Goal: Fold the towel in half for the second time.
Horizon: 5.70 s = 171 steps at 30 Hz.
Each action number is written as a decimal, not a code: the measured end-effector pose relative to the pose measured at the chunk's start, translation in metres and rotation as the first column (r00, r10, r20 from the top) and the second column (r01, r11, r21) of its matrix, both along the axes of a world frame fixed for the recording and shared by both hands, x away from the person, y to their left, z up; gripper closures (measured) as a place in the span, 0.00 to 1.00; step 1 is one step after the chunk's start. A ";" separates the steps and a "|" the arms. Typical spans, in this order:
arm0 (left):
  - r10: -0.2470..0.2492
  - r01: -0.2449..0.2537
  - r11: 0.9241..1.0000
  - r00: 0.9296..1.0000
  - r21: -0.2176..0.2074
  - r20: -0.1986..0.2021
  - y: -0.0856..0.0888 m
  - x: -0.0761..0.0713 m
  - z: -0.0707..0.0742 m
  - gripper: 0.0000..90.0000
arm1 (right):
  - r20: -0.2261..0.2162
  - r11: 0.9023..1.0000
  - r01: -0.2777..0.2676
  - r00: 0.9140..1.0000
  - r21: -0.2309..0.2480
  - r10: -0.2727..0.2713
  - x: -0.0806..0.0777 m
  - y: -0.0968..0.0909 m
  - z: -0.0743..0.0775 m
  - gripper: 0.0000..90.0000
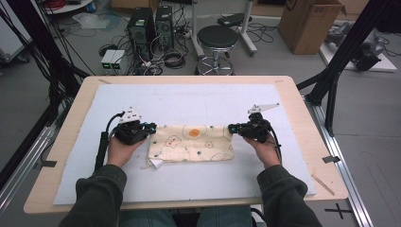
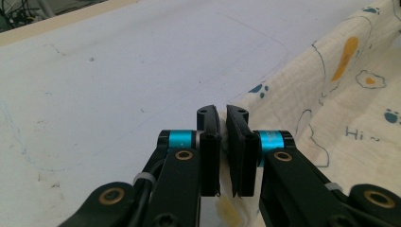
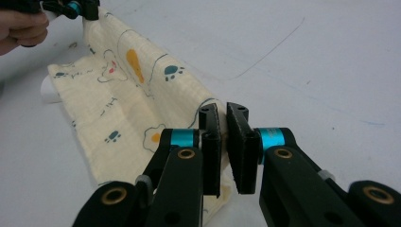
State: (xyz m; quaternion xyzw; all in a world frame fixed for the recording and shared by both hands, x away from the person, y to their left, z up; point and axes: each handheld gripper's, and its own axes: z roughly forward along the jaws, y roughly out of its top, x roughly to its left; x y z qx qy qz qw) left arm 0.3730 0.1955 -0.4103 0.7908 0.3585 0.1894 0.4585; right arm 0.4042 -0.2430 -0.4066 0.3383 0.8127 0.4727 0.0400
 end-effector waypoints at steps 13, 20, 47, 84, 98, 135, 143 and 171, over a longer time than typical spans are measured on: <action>-0.054 0.054 0.998 0.999 -0.015 0.010 0.005 -0.023 -0.005 0.92 | -0.002 0.999 -0.032 1.000 0.010 0.032 -0.018 -0.002 -0.007 0.94; -0.091 0.091 0.996 0.996 0.005 0.017 0.006 -0.037 -0.009 0.92 | 0.002 0.999 -0.054 0.999 0.000 0.054 -0.029 -0.002 -0.009 0.94; -0.152 0.150 0.979 0.988 0.139 0.006 0.002 -0.072 -0.025 0.89 | 0.022 0.985 -0.134 0.990 -0.107 0.137 -0.062 0.001 -0.026 0.91; -0.151 0.169 0.967 0.983 0.192 -0.107 -0.028 -0.056 -0.018 0.79 | 0.025 0.964 -0.182 0.982 -0.192 0.190 -0.052 0.051 -0.028 0.54; -0.132 0.145 0.978 0.987 0.148 -0.092 -0.021 -0.059 -0.028 0.73 | 0.071 0.976 -0.169 0.981 -0.141 0.180 -0.060 0.036 -0.020 0.49; -0.130 0.138 0.982 0.989 0.129 -0.069 -0.017 -0.061 -0.032 0.73 | 0.090 0.960 -0.139 0.982 -0.242 0.165 -0.062 0.022 -0.034 0.50; -0.131 0.139 0.981 0.989 0.132 -0.068 -0.018 -0.061 -0.032 0.73 | 0.095 0.965 -0.131 0.983 -0.226 0.156 -0.062 0.023 -0.035 0.48; -0.043 0.043 0.999 0.999 0.025 -0.016 0.004 -0.050 -0.013 0.52 | 0.109 0.996 -0.060 0.992 -0.067 0.067 -0.047 0.000 -0.013 0.34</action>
